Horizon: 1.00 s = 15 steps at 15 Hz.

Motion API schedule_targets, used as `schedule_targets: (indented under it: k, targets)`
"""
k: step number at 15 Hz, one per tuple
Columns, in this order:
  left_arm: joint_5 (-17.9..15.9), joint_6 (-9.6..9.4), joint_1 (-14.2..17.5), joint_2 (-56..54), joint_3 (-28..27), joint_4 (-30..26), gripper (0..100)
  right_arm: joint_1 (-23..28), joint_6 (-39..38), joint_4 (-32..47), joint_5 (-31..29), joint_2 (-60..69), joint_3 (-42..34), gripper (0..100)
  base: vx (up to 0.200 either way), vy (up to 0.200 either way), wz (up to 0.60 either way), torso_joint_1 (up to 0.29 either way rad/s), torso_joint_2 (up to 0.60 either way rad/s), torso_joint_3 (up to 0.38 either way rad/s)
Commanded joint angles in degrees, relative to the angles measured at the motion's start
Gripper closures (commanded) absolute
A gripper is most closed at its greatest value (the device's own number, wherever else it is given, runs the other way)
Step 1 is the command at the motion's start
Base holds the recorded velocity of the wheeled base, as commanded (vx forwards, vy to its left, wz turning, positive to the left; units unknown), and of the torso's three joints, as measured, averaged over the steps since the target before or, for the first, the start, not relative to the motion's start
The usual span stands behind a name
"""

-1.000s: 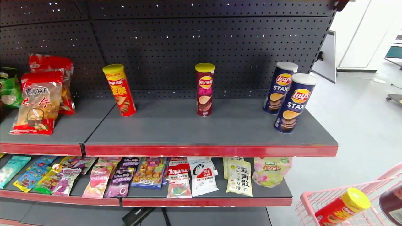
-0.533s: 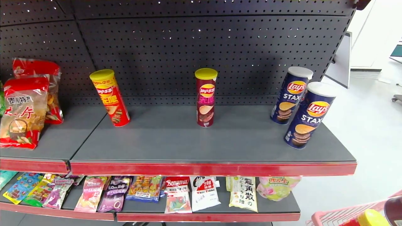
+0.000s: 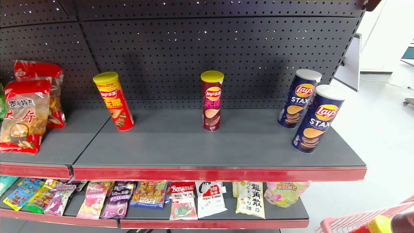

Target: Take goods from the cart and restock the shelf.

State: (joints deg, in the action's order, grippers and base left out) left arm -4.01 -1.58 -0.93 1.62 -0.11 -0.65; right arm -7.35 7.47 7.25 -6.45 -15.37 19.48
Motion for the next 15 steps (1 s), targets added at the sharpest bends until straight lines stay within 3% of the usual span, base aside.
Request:
schedule_targets:
  k: [1,2,3,4,5,7,8,9,11,13,15]
  targets:
    - [-0.3,-0.61,-0.4,1.5,-0.2,-0.1,0,0.0,-0.1,0.0,0.0,1.7,-1.6,100,0.0,0.0,0.0,0.0,0.0,0.0]
    - [-1.6,-0.79,-0.6,1.8,-1.1,0.2,0,0.0,-0.2,0.0,0.0,2.0,-1.9,100,0.0,0.0,0.0,0.0,0.0,0.0]
    - [-3.5,0.88,-1.0,15.0,-14.5,0.2,0,0.0,-0.2,-0.2,-0.1,1.7,-1.6,100,0.0,0.0,0.0,0.0,0.0,0.0]
    - [-4.2,6.51,-0.9,28.4,-27.0,0.4,0,0.1,-0.2,-0.3,-0.1,1.2,-1.6,100,0.0,0.0,0.0,0.0,0.0,0.0]
    - [-4.6,6.86,-1.5,36.9,-35.4,0.4,0,0.1,-0.2,-0.3,-0.1,1.5,-1.6,100,0.0,0.0,0.0,0.0,0.0,0.0]
    - [-4.4,-1.93,-1.7,47.9,-38.7,0.7,0,0.1,-0.2,-0.3,-0.1,0.8,-1.3,100,0.0,0.0,0.0,0.0,0.0,0.0]
    - [-5.2,-2.46,-2.1,51.1,-38.8,2.3,0,0.1,-0.1,-0.3,-0.1,0.5,-1.1,100,0.0,0.0,0.0,0.0,0.0,0.0]
    - [-12.9,-1.49,-5.5,58.6,-38.9,7.7,0,0.1,0.1,-0.4,0.0,-1.2,-0.4,100,0.0,0.0,0.0,0.0,0.0,0.0]
    - [-24.3,-1.84,-6.3,68.6,-39.8,16.1,0,0.0,0.1,-0.5,0.3,-2.1,0.0,100,0.0,0.0,0.0,0.0,0.0,0.0]
    - [-29.9,-2.99,-8.7,76.8,-40.4,21.8,0,0.1,-0.4,-0.4,2.1,-3.0,1.0,100,0.0,0.0,0.0,0.0,0.0,0.0]
    - [-35.5,-5.53,-9.5,83.9,-41.6,28.2,0,0.0,-0.4,-0.1,2.4,-3.6,0.9,100,0.0,0.0,0.0,0.0,0.0,0.0]
